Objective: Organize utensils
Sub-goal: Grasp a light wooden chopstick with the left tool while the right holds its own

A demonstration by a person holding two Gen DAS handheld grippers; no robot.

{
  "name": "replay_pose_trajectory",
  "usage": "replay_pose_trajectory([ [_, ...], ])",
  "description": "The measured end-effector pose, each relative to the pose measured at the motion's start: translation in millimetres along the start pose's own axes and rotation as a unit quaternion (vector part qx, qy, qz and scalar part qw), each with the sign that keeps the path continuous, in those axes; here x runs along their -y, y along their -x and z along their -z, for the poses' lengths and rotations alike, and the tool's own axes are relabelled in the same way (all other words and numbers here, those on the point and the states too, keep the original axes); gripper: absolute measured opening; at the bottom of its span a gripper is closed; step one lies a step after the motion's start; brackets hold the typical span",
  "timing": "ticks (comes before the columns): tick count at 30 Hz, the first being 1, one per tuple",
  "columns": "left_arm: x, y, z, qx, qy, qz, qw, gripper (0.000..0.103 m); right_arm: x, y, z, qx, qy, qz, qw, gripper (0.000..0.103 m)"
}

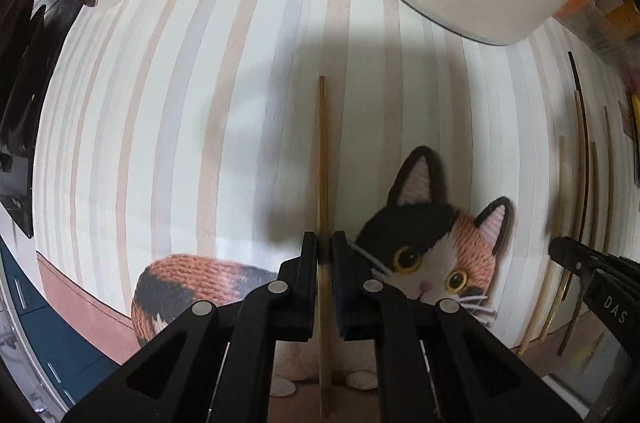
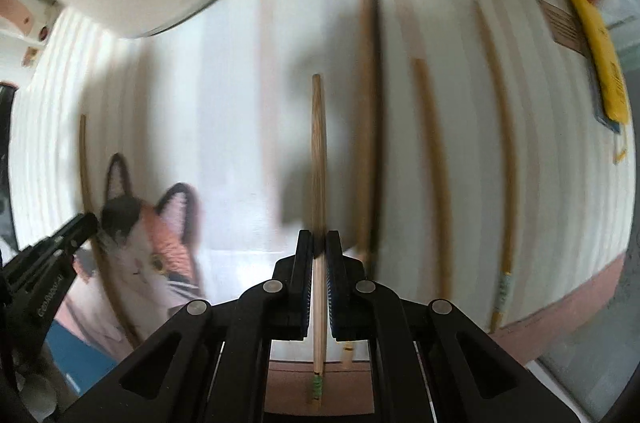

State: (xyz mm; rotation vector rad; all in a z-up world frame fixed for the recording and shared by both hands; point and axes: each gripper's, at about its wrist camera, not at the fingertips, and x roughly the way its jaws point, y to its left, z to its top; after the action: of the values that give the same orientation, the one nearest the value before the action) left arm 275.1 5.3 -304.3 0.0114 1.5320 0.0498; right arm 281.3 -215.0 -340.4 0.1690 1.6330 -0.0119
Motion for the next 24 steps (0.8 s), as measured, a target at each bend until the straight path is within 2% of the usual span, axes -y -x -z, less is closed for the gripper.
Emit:
replay_pose_trajectory([
  [2, -0.8, 2.8, -6.5, 0.001, -0.004, -0.004, 1.0000, 0.005, -10.8, -0.1, -2.4, -0.004, 0.027, 0.011, 1.000, 0.007],
  [5, 5.6, 2.7, 3.5, 0.002, -0.008, -0.011, 0.9999, 0.005, -14.6, -0.3, -0.3, -0.007, 0.048, 0.027, 0.998, 0.007],
  [8, 18.0, 3.3, -0.7, 0.007, -0.020, -0.022, 0.9995, 0.006, -19.1, -3.4, 2.9, -0.012, 0.046, 0.020, 0.999, 0.007],
  [12, 29.9, 5.6, 10.5, 0.011, -0.021, -0.029, 0.9993, 0.006, -14.4, 0.9, -4.4, -0.017, 0.046, 0.017, 0.999, 0.007],
  [16, 35.1, 4.7, 9.6, 0.013, -0.022, -0.033, 0.9991, 0.006, -1.9, -4.6, -16.7, -0.020, 0.056, 0.030, 0.998, 0.008],
  [24, 45.5, 1.6, 4.7, 0.029, -0.044, -0.052, 0.9972, 0.006, -28.0, -12.8, -13.1, -0.021, 0.061, 0.062, 0.996, 0.008],
])
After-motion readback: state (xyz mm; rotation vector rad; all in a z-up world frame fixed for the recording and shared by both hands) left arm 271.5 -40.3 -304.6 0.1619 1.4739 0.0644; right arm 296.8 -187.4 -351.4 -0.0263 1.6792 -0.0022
